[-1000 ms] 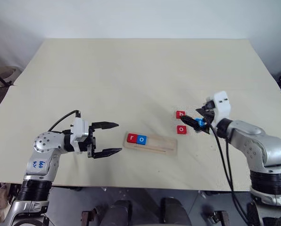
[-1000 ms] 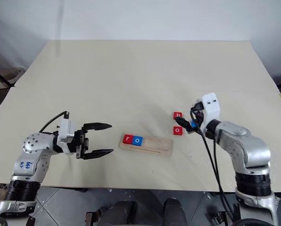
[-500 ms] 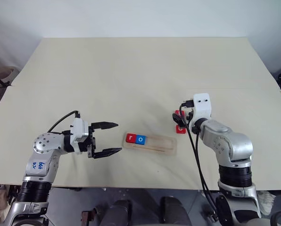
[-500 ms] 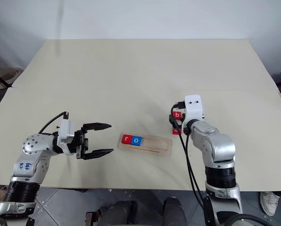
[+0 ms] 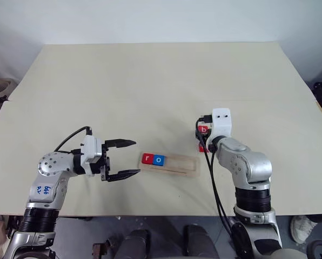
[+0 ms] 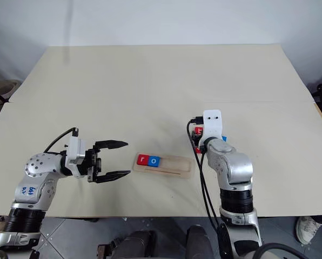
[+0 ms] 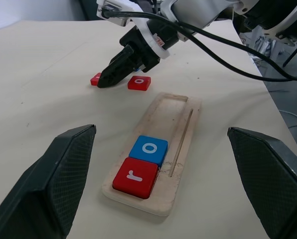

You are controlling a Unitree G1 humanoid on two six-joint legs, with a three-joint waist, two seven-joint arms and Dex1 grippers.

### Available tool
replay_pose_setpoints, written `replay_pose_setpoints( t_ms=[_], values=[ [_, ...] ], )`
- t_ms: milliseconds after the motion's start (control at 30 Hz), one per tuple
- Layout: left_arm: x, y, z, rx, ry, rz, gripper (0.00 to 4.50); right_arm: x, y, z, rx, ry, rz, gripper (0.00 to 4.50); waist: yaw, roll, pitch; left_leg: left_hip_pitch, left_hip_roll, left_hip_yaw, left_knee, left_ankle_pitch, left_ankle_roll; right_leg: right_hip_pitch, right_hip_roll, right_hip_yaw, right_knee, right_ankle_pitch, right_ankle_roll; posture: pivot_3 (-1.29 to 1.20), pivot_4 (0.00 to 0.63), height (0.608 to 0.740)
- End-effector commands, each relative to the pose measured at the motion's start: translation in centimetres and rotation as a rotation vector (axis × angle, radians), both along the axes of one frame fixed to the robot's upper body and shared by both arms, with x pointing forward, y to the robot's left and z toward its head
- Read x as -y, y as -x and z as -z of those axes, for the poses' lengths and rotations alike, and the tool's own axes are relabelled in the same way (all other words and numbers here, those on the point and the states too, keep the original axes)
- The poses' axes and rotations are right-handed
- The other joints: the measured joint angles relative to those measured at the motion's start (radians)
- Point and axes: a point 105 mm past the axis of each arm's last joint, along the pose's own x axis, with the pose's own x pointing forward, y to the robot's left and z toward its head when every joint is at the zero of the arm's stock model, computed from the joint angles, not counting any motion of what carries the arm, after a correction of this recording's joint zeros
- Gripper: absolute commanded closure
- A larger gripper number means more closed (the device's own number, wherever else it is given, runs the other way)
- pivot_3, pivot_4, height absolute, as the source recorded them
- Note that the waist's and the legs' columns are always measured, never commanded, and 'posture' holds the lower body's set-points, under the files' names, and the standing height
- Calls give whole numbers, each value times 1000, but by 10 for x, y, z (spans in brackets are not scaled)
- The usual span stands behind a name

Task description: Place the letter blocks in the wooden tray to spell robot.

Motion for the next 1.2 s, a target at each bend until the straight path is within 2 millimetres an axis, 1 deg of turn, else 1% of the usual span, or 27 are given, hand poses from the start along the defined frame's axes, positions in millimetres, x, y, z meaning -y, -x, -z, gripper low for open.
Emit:
replay_pose_setpoints(
  t_ms=[33,133,267,400,500,633,733,800,900,1000,1067,1167,1200],
  values=[
    [0,2,-8,46,4,1,0,-3,-1,1,5,-5,-2,3041,-1,0,0,0,0,0,0,0,0,0,0,0,0,0,0,0,150,740],
    [0,3,-8,46,5,2,0,-6,-1,-3,17,-25,-22,3038,0,0,0,0,0,0,0,0,0,0,0,0,0,0,0,0,150,740],
    [1,2,-9,45,4,7,0,-3,1,-21,80,-33,-59,3038,0,0,0,0,0,0,0,0,0,0,0,0,0,0,0,0,150,740],
    [3,0,-8,38,5,18,0,19,17,-40,108,-2,-68,3038,4,0,0,0,0,0,0,0,0,0,0,1,0,0,0,0,150,740],
    [5,-3,-6,30,7,35,0,35,38,-44,90,27,-66,3038,10,0,0,0,-1,-1,0,0,0,0,0,1,-1,0,0,0,150,740],
    [10,-7,-5,24,10,62,0,45,68,-35,31,40,-52,3038,8,0,0,-1,-1,-1,-1,0,0,0,0,1,-2,0,0,0,150,740],
    [15,-11,-5,13,14,99,0,52,99,-12,-51,39,-10,3038,7,0,0,-1,0,0,-1,0,0,0,0,1,-2,0,0,0,150,740],
    [18,-12,-4,8,15,116,0,53,111,-2,-79,35,17,3038,4,0,0,-1,0,0,-2,0,0,0,1,1,-1,0,0,0,150,740],
    [21,-12,-4,5,16,136,0,54,119,5,-97,29,50,3038,1,0,0,0,0,5,-1,0,1,-1,0,5,-1,0,0,0,150,740],
    [23,-13,-6,4,16,144,0,49,126,18,-134,8,60,3038,6,0,0,1,0,5,-1,0,1,-2,1,6,-2,0,0,0,150,740],
    [23,-13,-6,3,14,148,0,45,128,24,-151,-9,54,3038,6,0,0,1,0,5,-1,0,1,-2,1,6,-1,0,0,0,150,740],
    [23,-13,-6,2,12,150,0,41,126,25,-141,-34,51,3038,6,-1,-1,1,-1,5,-1,0,1,-2,1,7,-1,0,0,0,150,740],
    [22,-12,-6,2,11,149,0,39,125,25,-133,-49,43,2688,5,-1,-1,1,0,5,-1,0,1,-2,1,7,-1,0,0,0,150,740]
  ],
)
